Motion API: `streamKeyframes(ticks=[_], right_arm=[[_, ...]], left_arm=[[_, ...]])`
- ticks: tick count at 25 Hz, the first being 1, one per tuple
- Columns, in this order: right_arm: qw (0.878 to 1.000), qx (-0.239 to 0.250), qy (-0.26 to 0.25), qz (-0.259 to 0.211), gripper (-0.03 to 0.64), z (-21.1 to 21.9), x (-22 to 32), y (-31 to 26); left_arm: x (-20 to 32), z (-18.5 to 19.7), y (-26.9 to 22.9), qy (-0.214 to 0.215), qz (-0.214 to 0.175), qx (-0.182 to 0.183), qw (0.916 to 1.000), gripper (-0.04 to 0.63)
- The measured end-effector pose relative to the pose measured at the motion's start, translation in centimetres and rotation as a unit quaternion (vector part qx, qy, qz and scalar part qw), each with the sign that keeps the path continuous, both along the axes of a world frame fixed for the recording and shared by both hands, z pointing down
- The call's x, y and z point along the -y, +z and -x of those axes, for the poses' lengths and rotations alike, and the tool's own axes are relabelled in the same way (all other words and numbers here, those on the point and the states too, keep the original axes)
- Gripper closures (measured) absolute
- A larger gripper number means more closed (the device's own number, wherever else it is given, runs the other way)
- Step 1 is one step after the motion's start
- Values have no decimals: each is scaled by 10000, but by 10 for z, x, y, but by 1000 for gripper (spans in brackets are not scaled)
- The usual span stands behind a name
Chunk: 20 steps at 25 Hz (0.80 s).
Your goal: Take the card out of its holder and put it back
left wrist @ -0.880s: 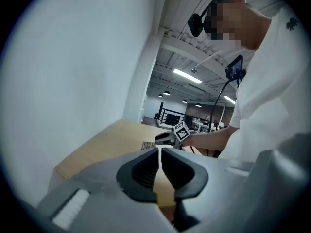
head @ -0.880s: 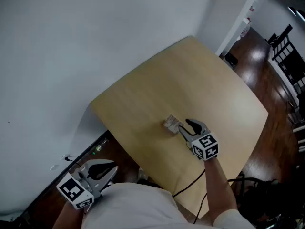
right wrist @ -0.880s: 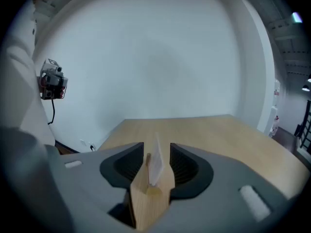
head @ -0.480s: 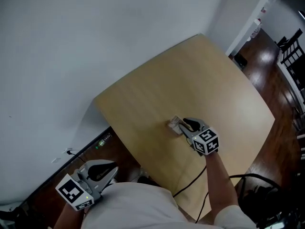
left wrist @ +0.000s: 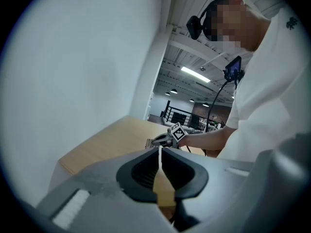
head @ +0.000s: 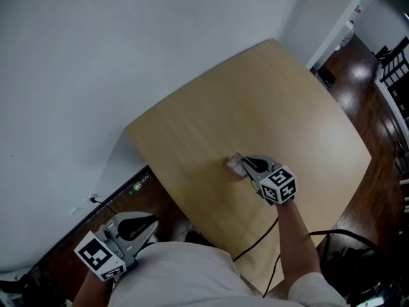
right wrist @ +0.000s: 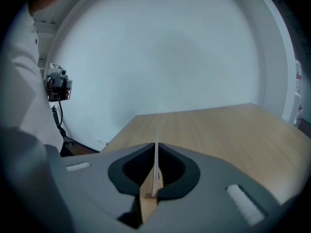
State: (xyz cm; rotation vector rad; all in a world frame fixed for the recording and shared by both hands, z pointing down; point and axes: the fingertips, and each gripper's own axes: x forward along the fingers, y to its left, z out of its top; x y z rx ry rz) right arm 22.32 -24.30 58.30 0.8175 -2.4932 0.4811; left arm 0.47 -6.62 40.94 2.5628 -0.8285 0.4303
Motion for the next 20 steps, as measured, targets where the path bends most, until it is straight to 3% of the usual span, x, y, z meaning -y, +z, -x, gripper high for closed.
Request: streamKeyframes(ticks=[10, 20], right_arm=[[10000, 79, -32, 1, 595, 2, -4, -11], [9992, -97, 38, -389, 595, 3, -7, -53]], left_arm=[[-1, 7, 2, 71, 21, -41, 10000, 571], [-5, 21, 3, 229, -74, -180, 9995, 571]])
